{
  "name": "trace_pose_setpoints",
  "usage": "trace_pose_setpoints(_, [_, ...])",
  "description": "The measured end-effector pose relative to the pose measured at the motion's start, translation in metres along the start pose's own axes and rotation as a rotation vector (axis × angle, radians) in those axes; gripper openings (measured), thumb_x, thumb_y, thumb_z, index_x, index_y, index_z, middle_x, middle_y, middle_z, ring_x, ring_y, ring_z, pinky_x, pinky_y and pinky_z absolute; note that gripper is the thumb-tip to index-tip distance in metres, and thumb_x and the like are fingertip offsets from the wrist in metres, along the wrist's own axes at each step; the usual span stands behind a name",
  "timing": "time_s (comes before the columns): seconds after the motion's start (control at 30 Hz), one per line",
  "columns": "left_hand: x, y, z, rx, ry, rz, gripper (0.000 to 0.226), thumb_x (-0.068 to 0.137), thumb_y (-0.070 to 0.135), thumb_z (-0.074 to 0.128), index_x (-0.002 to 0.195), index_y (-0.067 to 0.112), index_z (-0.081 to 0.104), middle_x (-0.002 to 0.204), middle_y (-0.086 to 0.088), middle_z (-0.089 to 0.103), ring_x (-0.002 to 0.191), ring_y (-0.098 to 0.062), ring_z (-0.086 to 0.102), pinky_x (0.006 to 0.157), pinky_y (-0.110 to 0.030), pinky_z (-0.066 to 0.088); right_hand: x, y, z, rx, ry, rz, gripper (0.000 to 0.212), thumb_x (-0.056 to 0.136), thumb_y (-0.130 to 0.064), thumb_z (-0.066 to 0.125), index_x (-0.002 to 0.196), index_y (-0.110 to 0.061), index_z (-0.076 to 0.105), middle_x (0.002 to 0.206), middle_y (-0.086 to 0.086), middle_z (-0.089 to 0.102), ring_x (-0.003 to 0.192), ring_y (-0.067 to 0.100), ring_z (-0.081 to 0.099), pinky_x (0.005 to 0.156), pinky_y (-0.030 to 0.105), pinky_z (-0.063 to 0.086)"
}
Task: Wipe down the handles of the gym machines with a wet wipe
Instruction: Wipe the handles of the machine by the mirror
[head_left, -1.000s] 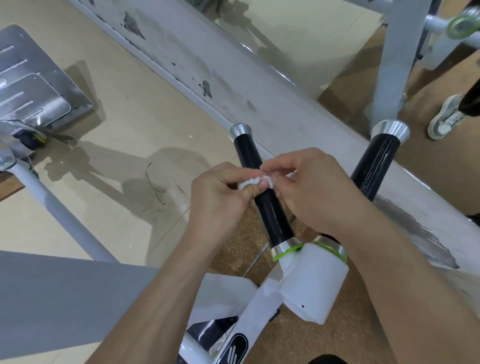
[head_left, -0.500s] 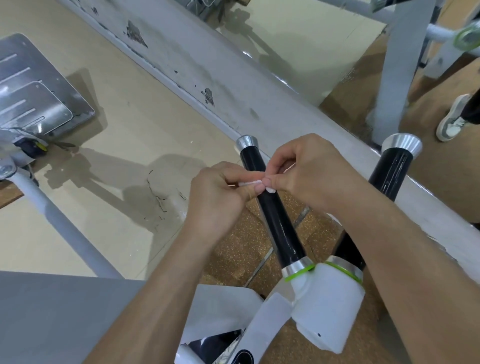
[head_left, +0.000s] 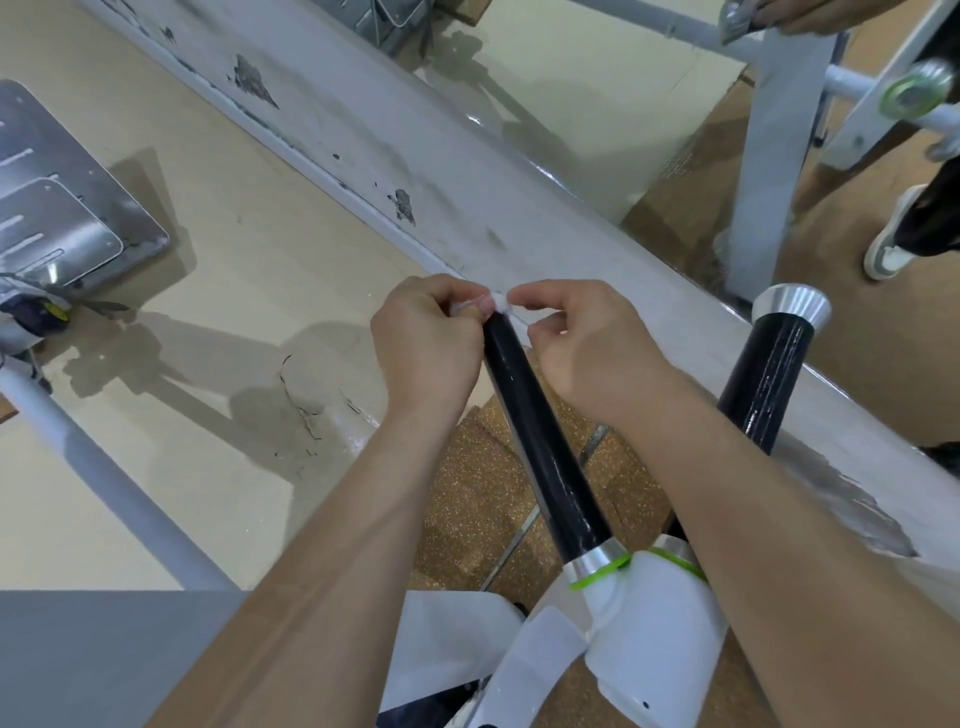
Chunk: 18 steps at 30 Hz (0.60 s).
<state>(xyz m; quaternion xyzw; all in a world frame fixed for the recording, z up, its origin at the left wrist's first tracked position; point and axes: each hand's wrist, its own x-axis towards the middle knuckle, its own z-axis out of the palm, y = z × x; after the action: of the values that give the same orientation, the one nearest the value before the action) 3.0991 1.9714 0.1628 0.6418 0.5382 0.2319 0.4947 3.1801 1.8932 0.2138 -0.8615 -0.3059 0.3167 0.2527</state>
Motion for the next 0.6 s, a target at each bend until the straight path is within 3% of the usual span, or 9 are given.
trace_pose_setpoints(0.07, [0.006, -0.001, -0.005, 0.069, 0.038, 0.044, 0.008, 0.081, 0.021, 0.069, 0.084, 0.025, 0.075, 0.080, 0.008, 0.064, 0.076, -0.008, 0.059, 0.067, -0.018, 0.040, -0.001, -0.002, -0.002, -0.024, 0.011, -0.031, 0.043, 0.096, -0.005, 0.041, 0.132, -0.024, 0.053, 0.135, -0.004, 0.051, 0.122, 0.013, 0.048, 0.098, 0.019, 0.034])
trace_pose_setpoints(0.13, [0.002, 0.000, -0.013, 0.070, -0.029, 0.101, 0.009, 0.081, 0.021, 0.070, 0.085, 0.026, 0.076, 0.079, 0.010, 0.065, 0.077, -0.007, 0.060, 0.070, -0.018, 0.043, -0.001, -0.001, -0.005, 0.041, 0.021, -0.054, 0.047, 0.094, 0.000, 0.038, 0.131, -0.024, 0.053, 0.130, -0.006, 0.053, 0.117, 0.010, 0.050, 0.100, 0.023, 0.040])
trace_pose_setpoints(0.23, [-0.022, 0.003, -0.017, 0.040, -0.224, 0.151, 0.012, 0.076, 0.019, 0.075, 0.077, 0.031, 0.075, 0.077, 0.011, 0.064, 0.074, -0.003, 0.058, 0.066, -0.012, 0.041, -0.001, 0.002, -0.004, 0.105, -0.008, -0.033, 0.041, 0.093, 0.001, 0.039, 0.118, -0.020, 0.064, 0.112, -0.004, 0.063, 0.099, 0.008, 0.059, 0.089, 0.017, 0.046])
trace_pose_setpoints(0.3, [-0.024, 0.002, -0.010, 0.064, -0.209, 0.144, 0.016, 0.075, 0.020, 0.076, 0.071, 0.035, 0.071, 0.073, 0.007, 0.059, 0.070, -0.004, 0.055, 0.061, -0.011, 0.038, -0.002, 0.002, -0.001, -0.002, -0.028, -0.077, 0.036, 0.094, -0.003, 0.042, 0.113, -0.021, 0.067, 0.104, -0.001, 0.066, 0.085, 0.007, 0.060, 0.071, 0.006, 0.044])
trace_pose_setpoints(0.33, [-0.020, 0.002, -0.005, 0.089, -0.161, 0.148, 0.016, 0.076, 0.020, 0.074, 0.071, 0.034, 0.070, 0.072, 0.006, 0.057, 0.069, -0.007, 0.055, 0.061, -0.013, 0.037, -0.002, 0.002, 0.000, -0.083, -0.018, -0.122, 0.036, 0.093, -0.005, 0.043, 0.113, -0.022, 0.067, 0.104, 0.001, 0.067, 0.085, 0.011, 0.060, 0.070, 0.011, 0.046])
trace_pose_setpoints(0.4, [-0.011, 0.007, 0.003, 0.163, -0.092, 0.160, 0.009, 0.080, 0.019, 0.069, 0.079, 0.028, 0.073, 0.077, 0.002, 0.059, 0.075, -0.012, 0.057, 0.065, -0.019, 0.038, 0.001, -0.002, -0.001, -0.253, -0.004, -0.174, 0.034, 0.091, -0.005, 0.044, 0.114, -0.021, 0.064, 0.105, 0.007, 0.067, 0.095, 0.024, 0.060, 0.081, 0.032, 0.050])
trace_pose_setpoints(0.43, [-0.007, 0.009, 0.005, 0.200, -0.093, 0.173, 0.009, 0.082, 0.020, 0.066, 0.085, 0.025, 0.073, 0.081, 0.001, 0.060, 0.079, -0.013, 0.058, 0.066, -0.022, 0.037, 0.004, -0.003, -0.003, -0.302, -0.006, -0.162, 0.033, 0.091, -0.006, 0.044, 0.115, -0.020, 0.063, 0.106, 0.008, 0.067, 0.097, 0.027, 0.060, 0.083, 0.037, 0.051])
trace_pose_setpoints(0.53, [0.000, 0.012, 0.000, 0.300, -0.236, 0.241, 0.016, 0.085, 0.021, 0.065, 0.099, 0.024, 0.070, 0.088, 0.004, 0.060, 0.083, -0.012, 0.055, 0.068, -0.021, 0.034, 0.017, -0.004, -0.012, -0.255, -0.005, -0.083, 0.028, 0.091, -0.015, 0.050, 0.111, -0.021, 0.068, 0.098, 0.003, 0.067, 0.081, 0.020, 0.059, 0.067, 0.026, 0.048])
trace_pose_setpoints(0.6, [0.004, 0.014, -0.008, 0.295, -0.303, 0.268, 0.031, 0.082, 0.017, 0.068, 0.112, 0.025, 0.065, 0.087, 0.006, 0.062, 0.081, -0.010, 0.057, 0.071, -0.019, 0.040, 0.022, -0.002, -0.014, -0.023, -0.048, 0.015, 0.017, 0.087, -0.022, 0.061, 0.097, -0.018, 0.074, 0.081, 0.003, 0.068, 0.068, 0.023, 0.061, 0.061, 0.029, 0.049])
